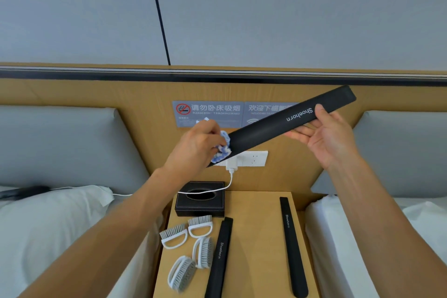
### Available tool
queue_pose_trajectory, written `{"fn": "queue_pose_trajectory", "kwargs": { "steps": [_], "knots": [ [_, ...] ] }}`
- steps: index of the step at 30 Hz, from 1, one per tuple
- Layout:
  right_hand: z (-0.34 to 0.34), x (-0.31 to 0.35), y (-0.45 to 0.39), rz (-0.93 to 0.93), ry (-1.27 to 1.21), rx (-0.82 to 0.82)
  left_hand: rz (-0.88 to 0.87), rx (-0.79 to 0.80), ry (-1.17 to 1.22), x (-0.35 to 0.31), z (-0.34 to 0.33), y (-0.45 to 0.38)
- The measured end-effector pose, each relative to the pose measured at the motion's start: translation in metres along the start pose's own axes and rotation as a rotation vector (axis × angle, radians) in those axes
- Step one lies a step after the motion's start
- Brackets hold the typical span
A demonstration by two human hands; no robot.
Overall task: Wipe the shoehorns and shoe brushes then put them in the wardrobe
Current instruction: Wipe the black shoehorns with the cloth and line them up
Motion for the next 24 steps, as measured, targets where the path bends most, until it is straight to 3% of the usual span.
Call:
{"fn": "queue_pose_trajectory", "kwargs": {
  "steps": [10, 24],
  "knots": [
    [-0.01, -0.001, -0.003, -0.014, -0.133, 0.012, 0.022, -0.002, -0.108, 0.024, 0.021, 0.004],
    [-0.042, -0.016, 0.005, -0.081, -0.015, 0.155, -0.044, -0.076, 0.02, -0.025, 0.014, -0.032]
  ]
}}
Point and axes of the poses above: each hand's wrist, its own y-axis away from the middle knuckle, its own z-axis out of the back of the hand, x = y × z, the point moved 1 cm from there along -y, towards the middle knuckle, and after that the axes turned 1 degree about x, right-handed, at the moved point
